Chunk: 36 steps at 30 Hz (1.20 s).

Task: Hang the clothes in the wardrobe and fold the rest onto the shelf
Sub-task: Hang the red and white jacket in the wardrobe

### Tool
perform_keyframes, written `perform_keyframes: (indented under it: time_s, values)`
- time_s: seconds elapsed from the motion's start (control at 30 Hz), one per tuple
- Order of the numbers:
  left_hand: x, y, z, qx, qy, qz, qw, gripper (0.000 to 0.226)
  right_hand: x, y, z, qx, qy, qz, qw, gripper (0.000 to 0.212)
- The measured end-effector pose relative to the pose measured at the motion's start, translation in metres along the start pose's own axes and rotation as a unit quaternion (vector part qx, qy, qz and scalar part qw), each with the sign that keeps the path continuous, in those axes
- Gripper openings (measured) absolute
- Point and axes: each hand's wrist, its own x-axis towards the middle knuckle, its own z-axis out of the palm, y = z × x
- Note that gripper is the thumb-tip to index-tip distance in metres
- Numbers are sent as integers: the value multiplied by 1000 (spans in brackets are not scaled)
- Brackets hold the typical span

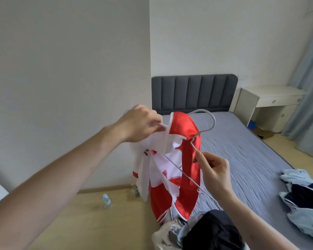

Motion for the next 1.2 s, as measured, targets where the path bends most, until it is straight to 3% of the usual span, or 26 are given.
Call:
perform_keyframes:
  time_s: [0.13, 0.23, 0.3, 0.4, 0.47, 0.5, 0.6, 0.67, 0.8, 0.9, 1.0, 1.1, 1.2]
  values:
    - [11, -6, 5, -24, 22, 1, 999, 31, 6, -4, -13, -109, 79, -58, 989, 6]
    - [14, -11, 11, -80, 61, -21, 995, 34, -17, -5, -17, -116, 105, -129, 979, 18]
    - [15, -13, 13, -110, 84, -42, 989, 40, -47, 3, -11, -97, 32, -124, 987, 18]
    - [14, -12, 13, -116, 110, -48, 986, 38, -81, 31, 1, -51, -83, 41, 994, 26]
    - [14, -11, 11, -110, 118, -45, 986, 34, -86, 55, 6, -37, -101, 207, 972, 62]
    - [14, -12, 9, -109, 121, -42, 986, 33, -84, 65, 9, -24, -109, 305, 946, 75]
    - [13, -13, 4, -104, 138, -26, 985, 37, -69, 89, 17, 49, -125, 527, 839, 81]
    - [11, -12, 0, -98, 147, -14, 984, 44, -55, 105, 19, 93, -119, 569, 808, 90]
    - [9, -9, -9, -92, 157, -6, 983, 48, -24, 116, 33, 149, -109, 597, 781, 103]
    - [7, -6, -16, -89, 157, -5, 984, 44, -9, 111, 58, 155, -124, 584, 787, 77]
    - [1, -11, -24, -72, 162, -17, 984, 44, -3, 120, 78, 154, -37, 537, 828, 19]
    - [-10, -29, -27, -26, 170, -38, 984, 40, 7, 121, 66, 101, 56, 454, 884, 23]
    - [-28, -56, -21, 1, 158, -89, 983, 44, 21, 107, 36, 101, 101, 365, 920, 29]
